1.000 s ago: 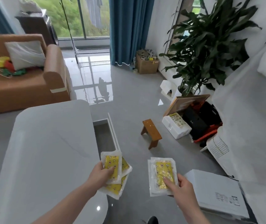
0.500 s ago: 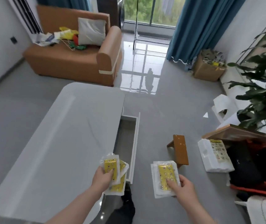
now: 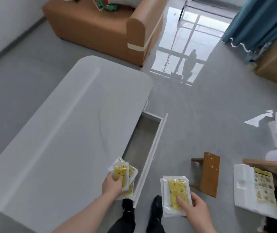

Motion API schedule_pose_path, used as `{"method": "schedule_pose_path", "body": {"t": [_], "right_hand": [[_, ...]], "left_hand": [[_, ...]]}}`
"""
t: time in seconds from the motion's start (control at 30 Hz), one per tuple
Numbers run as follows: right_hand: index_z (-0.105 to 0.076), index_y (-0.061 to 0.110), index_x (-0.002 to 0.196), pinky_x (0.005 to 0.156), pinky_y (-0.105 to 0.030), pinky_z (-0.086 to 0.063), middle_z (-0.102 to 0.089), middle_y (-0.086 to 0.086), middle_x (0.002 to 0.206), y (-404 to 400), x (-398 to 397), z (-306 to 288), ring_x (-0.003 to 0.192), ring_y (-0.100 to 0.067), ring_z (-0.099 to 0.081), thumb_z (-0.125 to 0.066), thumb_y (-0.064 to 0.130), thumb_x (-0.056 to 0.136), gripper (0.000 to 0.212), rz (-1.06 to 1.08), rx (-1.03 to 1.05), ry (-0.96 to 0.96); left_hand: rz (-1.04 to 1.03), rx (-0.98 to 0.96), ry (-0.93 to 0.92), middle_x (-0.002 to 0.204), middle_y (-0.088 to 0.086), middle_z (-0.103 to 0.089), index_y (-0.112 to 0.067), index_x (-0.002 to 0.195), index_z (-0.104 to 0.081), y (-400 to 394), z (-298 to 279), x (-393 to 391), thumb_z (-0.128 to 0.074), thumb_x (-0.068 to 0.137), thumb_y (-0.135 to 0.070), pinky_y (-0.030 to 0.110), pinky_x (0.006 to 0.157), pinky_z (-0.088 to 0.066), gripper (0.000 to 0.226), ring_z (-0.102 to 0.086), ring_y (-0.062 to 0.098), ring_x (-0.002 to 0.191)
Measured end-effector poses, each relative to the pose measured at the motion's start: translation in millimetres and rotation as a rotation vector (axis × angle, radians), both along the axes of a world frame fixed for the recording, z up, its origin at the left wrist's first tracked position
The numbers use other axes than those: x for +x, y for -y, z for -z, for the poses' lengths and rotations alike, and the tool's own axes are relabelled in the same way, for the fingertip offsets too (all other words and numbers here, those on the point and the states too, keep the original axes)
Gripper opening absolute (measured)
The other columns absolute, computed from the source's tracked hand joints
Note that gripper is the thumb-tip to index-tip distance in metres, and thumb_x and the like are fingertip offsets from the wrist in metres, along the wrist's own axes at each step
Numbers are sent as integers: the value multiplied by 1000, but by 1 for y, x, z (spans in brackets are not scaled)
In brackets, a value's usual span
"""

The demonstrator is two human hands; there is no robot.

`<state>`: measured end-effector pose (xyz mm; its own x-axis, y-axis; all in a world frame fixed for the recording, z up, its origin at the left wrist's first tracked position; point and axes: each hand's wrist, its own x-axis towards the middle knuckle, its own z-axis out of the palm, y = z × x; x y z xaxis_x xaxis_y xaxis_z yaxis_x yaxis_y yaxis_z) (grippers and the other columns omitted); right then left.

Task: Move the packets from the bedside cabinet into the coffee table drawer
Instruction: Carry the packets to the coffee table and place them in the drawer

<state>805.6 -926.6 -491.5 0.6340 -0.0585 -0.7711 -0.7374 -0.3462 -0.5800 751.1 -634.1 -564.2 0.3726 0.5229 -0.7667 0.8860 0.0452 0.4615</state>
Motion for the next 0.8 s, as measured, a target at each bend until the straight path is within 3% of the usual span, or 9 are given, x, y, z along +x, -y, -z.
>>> {"method": "schedule_pose_path", "body": {"t": [0.1,0.2,0.33,0.47,0.63,0.8], "right_hand": [[-76,16,106,62,-39,-64,-82,2,87,-5,31,47,86,-24,-79,-84,9,85,23,-64,-22,-30],[-78,22,101,61,-34,-61,-81,6,86,-7,56,99,80,-15,-78,-83,15,87,17,-156,-29,-6],[-77,30,97,66,-35,-62,-81,11,88,-10,81,160,77,-7,-77,-80,19,89,14,-256,-4,27],[-76,35,100,76,-38,-63,-80,16,92,-10,92,211,81,-3,-76,-79,30,90,12,-316,21,29],[-75,36,101,75,-36,-62,-80,16,93,-8,88,246,82,-3,-76,-79,30,90,13,-363,36,19],[-76,33,103,76,-37,-62,-80,14,92,-4,77,255,82,-5,-77,-79,28,91,14,-365,27,-18]], "left_hand": [[-53,5,-46,127,7,-68,-17,131,-61,7,52,13,-65,98,-27,43,100,-52,35,-64,30,117],[-78,27,-68,122,6,-70,-16,127,-63,18,105,23,-65,98,-27,41,98,-52,31,-65,30,114],[-65,38,-81,118,3,-70,-17,123,-63,34,171,29,-62,100,-26,35,86,-49,24,-64,24,104],[-36,86,-97,112,1,-70,-20,120,-64,42,227,30,-60,100,-29,34,85,-50,22,-65,25,106],[-100,96,-149,111,5,-70,-14,112,-63,40,271,29,-62,99,-29,33,80,-45,19,-62,25,97],[-109,82,-256,112,3,-69,-14,119,-64,39,275,9,-59,101,-25,31,75,-44,21,-61,22,93]]}}
